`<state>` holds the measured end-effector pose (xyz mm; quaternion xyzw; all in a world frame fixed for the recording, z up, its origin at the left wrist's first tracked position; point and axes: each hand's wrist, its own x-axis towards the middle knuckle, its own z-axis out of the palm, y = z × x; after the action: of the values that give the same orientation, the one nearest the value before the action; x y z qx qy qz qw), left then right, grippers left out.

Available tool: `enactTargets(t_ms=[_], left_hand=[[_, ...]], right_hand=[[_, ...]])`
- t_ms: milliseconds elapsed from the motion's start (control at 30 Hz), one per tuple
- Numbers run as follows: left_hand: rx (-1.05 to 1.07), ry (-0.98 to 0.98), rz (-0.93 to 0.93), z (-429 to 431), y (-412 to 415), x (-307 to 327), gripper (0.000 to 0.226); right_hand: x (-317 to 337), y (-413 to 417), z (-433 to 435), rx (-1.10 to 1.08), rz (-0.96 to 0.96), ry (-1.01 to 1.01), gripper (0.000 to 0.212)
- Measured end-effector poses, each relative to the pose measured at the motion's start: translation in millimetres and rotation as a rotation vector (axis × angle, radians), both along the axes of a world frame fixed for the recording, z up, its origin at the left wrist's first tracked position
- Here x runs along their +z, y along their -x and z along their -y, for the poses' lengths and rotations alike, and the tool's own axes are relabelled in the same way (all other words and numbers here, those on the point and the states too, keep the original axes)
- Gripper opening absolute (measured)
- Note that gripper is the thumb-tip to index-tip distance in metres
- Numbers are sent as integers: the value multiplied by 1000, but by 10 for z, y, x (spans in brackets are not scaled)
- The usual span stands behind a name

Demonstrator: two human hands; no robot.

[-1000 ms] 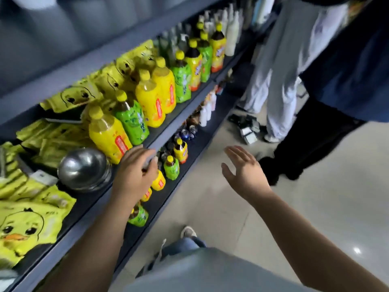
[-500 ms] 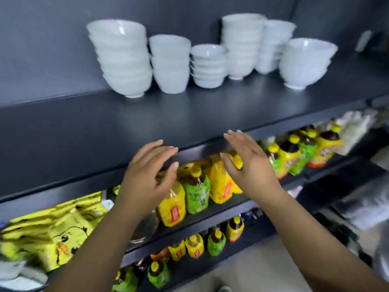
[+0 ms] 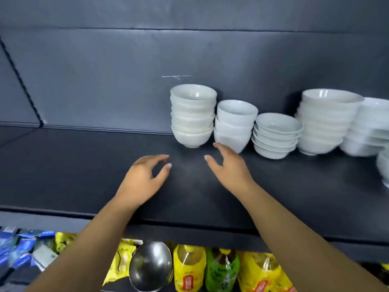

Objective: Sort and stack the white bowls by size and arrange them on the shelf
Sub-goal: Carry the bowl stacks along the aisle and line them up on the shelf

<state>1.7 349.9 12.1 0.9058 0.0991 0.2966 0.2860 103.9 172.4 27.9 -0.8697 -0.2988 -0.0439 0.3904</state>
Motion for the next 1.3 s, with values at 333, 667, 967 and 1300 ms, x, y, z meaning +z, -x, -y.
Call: enactTargets(t_ms=[333,667,967,1300], left_hand=[[-104,505,-101,-533,-991,51,40],[-530,794,-83,-589,-1539,16,74],[-549,855,-21,-617,-1339,-34,89],[-517,781,-80,-771,-924,-32,98]], right_hand=[[-101,-593,-860,-166,-363,-418,53],[-186,-614,-1024,-125,-402,-626,81],[-135,-350,-976,-35,-519,-680,65],[-141,-82,-892,-107,-505,-578,72]])
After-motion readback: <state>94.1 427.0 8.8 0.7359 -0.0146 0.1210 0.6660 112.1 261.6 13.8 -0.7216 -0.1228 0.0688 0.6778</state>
